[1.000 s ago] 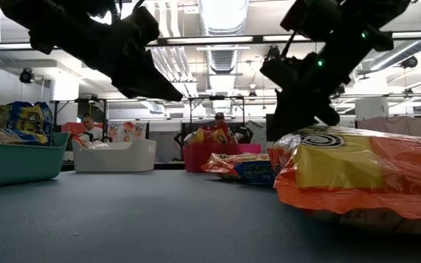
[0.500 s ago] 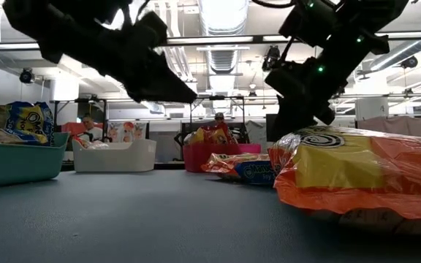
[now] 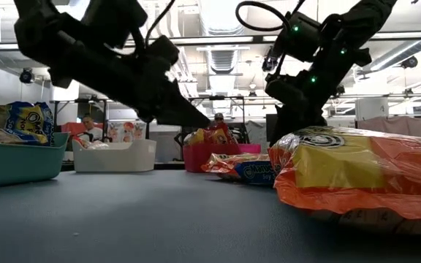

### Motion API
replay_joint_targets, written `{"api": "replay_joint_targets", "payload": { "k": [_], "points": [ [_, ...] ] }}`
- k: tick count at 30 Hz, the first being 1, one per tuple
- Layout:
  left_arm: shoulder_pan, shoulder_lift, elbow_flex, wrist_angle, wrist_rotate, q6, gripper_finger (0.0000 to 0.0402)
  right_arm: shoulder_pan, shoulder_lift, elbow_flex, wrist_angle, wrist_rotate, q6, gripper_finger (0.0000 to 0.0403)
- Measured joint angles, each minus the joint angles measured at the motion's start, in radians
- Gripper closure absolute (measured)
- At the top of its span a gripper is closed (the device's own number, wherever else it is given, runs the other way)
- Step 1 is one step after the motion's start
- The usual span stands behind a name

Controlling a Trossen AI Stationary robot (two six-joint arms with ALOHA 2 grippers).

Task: Sort Maruchan noodles
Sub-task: Put the orange noodle pack into the white bin

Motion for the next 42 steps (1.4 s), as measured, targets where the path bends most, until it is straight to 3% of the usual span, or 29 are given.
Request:
{"api": "replay_joint_targets", "payload": {
  "k": [8, 14, 29, 42],
  "points": [
    [0.0, 0.112, 0.0, 0.174, 0.0, -0.015, 0.0342, -0.018, 0.0, -0.001, -0.002, -0.024, -0.01, 0.0356],
    [0.0, 0.143, 0.003, 0.217, -0.006, -0.03, 0.0353, -0.018, 0.0, -0.001, -0.001, -0.025, 0.084, 0.0342],
    [0.026, 0.227, 0.068, 0.175, -0.009, -0.042, 0.0359, -0.018, -0.036, -0.001, -0.001, -0.121, 0.044, 0.0186],
    [0.053, 0.296, 0.081, 0.15, -0.009, -0.091, 0.0359, -0.035, -0.052, -0.051, 0.046, -0.121, -0.015, 0.0101]
  ]
}}
